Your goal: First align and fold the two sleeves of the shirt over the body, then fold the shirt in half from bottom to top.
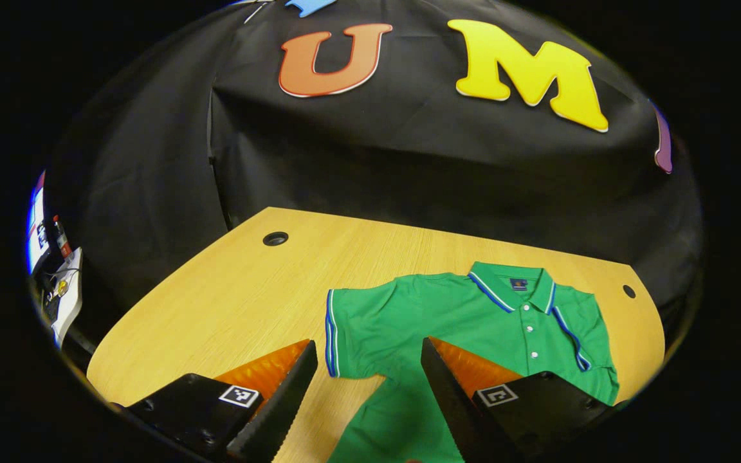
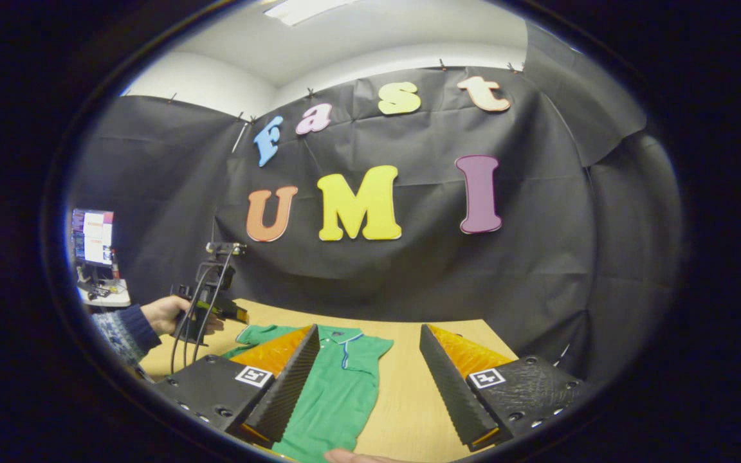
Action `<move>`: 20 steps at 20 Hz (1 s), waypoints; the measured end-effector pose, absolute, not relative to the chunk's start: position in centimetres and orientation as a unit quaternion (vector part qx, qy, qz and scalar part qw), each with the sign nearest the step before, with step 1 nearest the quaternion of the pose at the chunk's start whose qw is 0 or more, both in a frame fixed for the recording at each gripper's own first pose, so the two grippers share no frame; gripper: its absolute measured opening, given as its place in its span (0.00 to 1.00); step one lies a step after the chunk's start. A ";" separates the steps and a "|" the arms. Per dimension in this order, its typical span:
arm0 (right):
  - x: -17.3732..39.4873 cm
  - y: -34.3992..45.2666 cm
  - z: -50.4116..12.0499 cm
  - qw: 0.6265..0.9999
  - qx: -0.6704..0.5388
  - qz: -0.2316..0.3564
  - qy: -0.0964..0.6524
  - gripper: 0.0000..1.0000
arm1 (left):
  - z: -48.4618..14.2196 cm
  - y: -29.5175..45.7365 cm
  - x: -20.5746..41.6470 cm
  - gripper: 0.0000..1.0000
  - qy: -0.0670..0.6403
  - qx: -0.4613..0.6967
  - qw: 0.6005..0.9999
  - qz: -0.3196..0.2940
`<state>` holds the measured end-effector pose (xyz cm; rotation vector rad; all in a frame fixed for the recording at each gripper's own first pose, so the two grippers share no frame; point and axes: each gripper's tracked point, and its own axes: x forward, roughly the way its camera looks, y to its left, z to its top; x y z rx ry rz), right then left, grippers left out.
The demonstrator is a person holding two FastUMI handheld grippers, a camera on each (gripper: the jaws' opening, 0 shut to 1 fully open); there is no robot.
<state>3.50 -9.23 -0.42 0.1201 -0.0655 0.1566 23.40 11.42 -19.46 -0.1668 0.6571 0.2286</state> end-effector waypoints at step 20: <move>4.7 -14.9 -1.0 0.989 0.134 0.057 -0.031 0.91 | -26.2 13.8 28.2 0.09 0.380 -0.093 0.912 0.124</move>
